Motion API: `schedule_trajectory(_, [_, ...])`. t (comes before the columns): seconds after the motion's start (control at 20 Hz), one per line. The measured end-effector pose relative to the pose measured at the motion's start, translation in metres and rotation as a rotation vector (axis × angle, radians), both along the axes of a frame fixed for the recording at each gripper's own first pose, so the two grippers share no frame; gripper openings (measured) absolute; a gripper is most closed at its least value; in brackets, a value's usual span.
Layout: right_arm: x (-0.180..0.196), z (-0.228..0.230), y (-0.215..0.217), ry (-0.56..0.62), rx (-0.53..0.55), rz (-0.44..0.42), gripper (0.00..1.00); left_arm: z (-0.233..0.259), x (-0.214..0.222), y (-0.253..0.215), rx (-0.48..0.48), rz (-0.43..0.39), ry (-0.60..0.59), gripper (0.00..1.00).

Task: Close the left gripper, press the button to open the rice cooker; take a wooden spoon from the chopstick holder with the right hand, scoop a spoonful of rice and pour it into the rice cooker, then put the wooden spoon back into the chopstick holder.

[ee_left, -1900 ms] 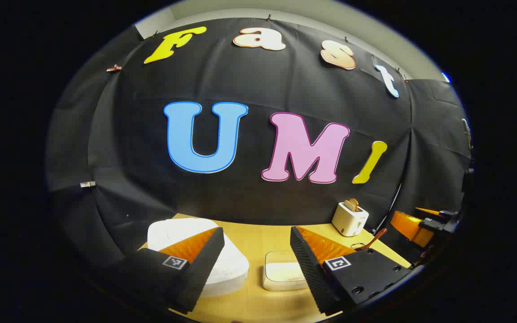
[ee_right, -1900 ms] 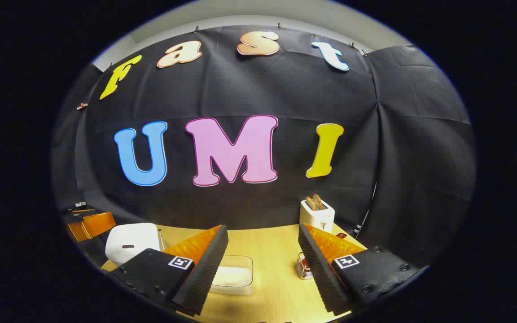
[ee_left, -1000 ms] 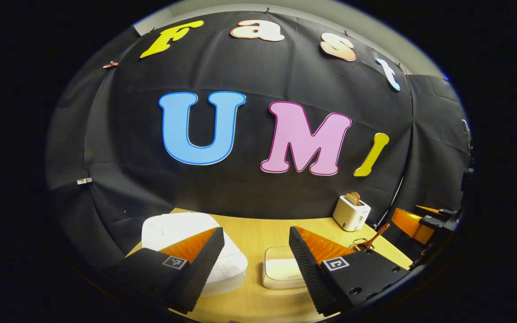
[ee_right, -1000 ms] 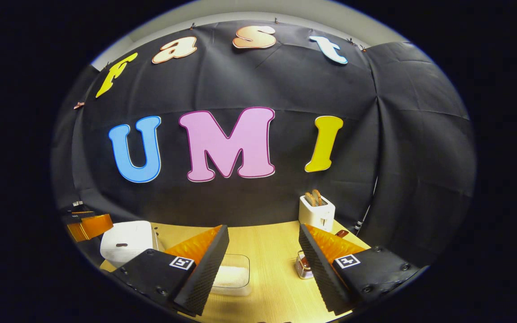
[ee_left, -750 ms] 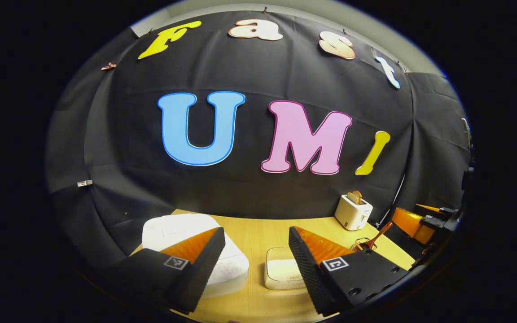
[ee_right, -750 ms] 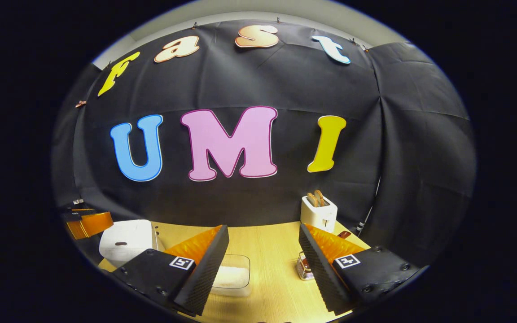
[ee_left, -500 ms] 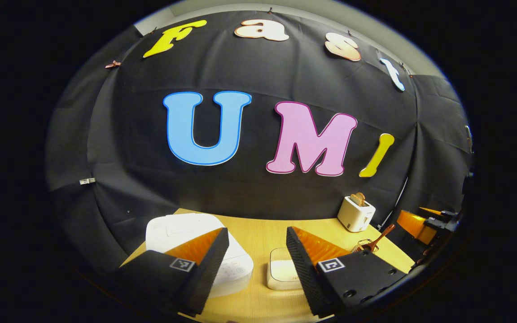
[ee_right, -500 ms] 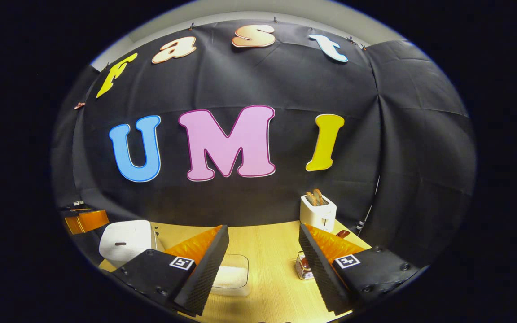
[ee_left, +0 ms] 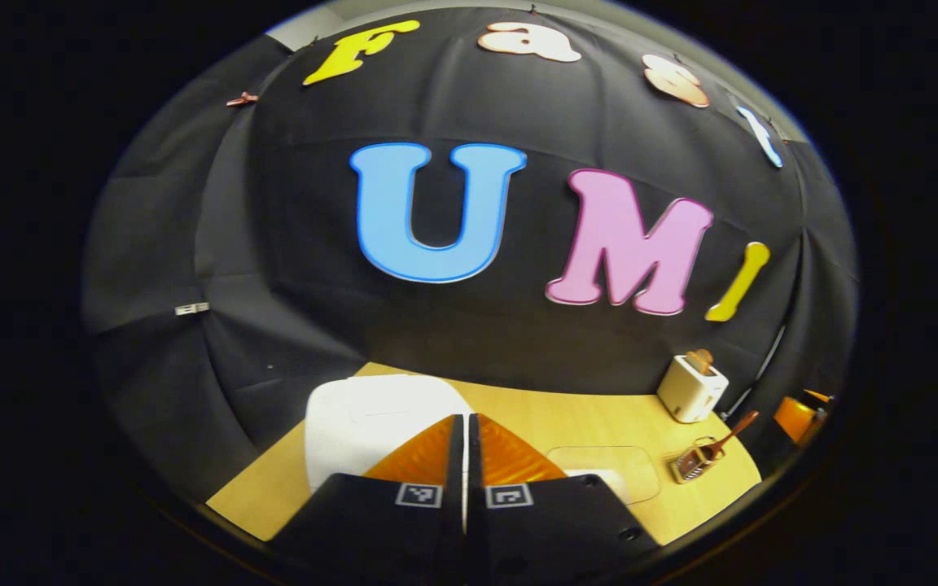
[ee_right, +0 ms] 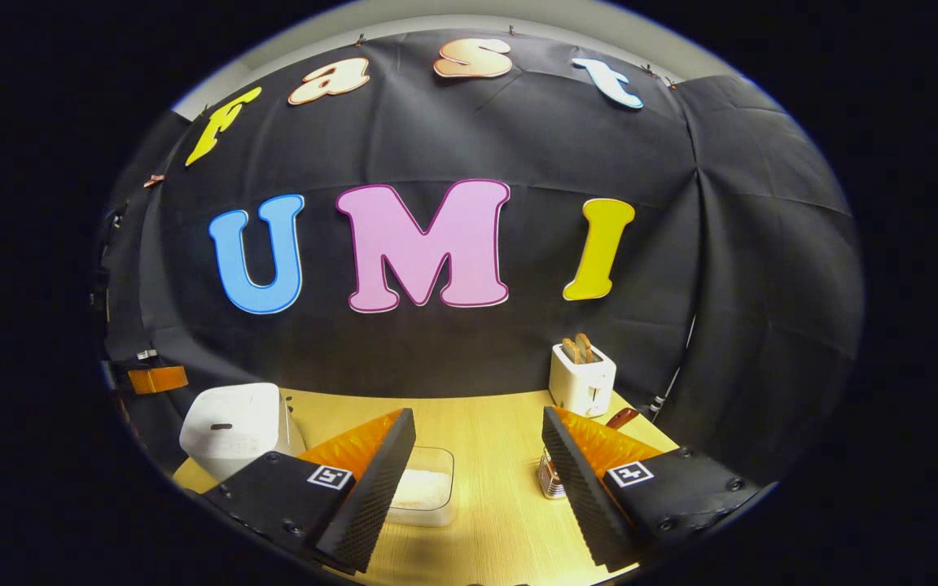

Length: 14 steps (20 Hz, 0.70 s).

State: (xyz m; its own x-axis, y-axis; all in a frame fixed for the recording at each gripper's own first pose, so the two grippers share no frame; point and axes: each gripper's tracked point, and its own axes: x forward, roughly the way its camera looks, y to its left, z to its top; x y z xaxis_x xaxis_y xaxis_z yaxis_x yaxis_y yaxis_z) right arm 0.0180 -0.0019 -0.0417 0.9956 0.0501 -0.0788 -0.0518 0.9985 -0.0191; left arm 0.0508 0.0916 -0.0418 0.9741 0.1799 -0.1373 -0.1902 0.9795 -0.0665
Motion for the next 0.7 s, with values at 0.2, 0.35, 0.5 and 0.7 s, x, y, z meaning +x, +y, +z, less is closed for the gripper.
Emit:
schedule_trajectory(0.2, [-0.004, -0.003, -0.002, 0.005, -0.007, -0.002, 0.98, -0.038, 0.014, 0.024, -0.084, 0.006, 0.125, 0.05])
schedule_trajectory(0.35, [-0.007, -0.003, -0.008, -0.002, -0.010, -0.022, 0.97, -0.064, 0.024, 0.039, -0.119, 0.009, 0.209, 0.05])
schedule_trajectory(0.5, [-0.008, -0.007, -0.014, 0.005, -0.007, -0.042, 0.97, -0.082, 0.034, 0.041, -0.138, -0.009, 0.282, 0.05])
schedule_trajectory(0.7, [-0.010, -0.010, -0.019, 0.007, -0.013, -0.060, 0.97, -0.098, 0.041, 0.040, -0.163, -0.012, 0.346, 0.05])
